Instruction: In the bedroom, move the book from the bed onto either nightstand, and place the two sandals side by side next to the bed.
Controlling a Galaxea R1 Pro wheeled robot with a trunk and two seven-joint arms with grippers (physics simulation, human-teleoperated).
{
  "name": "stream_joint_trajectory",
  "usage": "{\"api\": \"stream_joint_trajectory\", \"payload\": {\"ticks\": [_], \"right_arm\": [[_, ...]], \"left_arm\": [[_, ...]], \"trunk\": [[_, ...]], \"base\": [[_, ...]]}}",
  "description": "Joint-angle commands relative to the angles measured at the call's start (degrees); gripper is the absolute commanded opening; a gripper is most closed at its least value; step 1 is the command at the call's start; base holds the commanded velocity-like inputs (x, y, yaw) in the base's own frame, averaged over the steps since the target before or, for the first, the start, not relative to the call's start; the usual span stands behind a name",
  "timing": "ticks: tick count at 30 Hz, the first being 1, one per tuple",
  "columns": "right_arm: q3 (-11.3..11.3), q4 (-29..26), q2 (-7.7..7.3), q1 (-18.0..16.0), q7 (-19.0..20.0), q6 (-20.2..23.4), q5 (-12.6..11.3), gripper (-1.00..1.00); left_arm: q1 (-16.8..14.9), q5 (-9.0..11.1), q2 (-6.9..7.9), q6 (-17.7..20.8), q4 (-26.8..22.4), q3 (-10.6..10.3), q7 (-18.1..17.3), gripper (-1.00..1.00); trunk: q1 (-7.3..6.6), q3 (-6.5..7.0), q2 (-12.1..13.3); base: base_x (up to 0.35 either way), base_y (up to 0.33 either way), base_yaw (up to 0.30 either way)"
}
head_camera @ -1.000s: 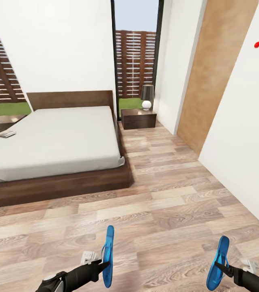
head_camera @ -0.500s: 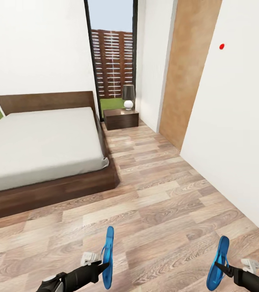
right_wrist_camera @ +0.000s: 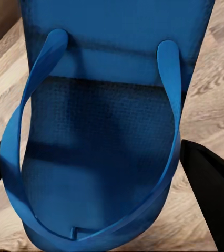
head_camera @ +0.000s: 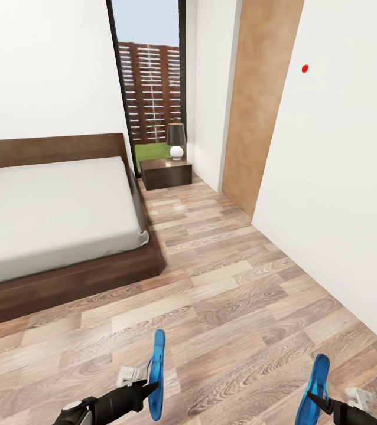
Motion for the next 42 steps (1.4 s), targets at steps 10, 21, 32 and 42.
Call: {"api": "stream_joint_trajectory", "payload": {"ticks": [10,21,32,42], "right_arm": [[2.1,6.9,10.12,-0.1,-14.9,-4.2,9.3,-1.00],[2.3,7.5,10.51,-0.1,-15.1,-4.3,10.9,-1.00],[2.2,7.4,10.51,-0.1,-14.9,-4.3,10.3,-1.00],[2.2,7.4,10.48,-0.1,-14.9,-4.3,10.2,-1.00]], "left_arm": [[0.0,0.6,-0.27,-10.0,9.6,-0.3,10.5,-1.00],[0.0,-0.5,-1.13,-15.5,14.9,-0.3,11.0,-1.00],[0.0,-0.4,-1.48,-15.9,15.2,-0.3,11.0,-1.00],[0.0,-0.5,-1.52,-15.9,15.2,-0.3,11.0,-1.00]], "trunk": [[-0.01,-0.04,0.0],[-0.01,-0.04,0.0],[-0.01,-0.04,0.0],[-0.01,-0.04,0.0]], "base": [[0.000,0.000,0.000],[0.000,0.000,0.000],[0.000,0.000,0.000],[0.045,0.000,0.000]]}}
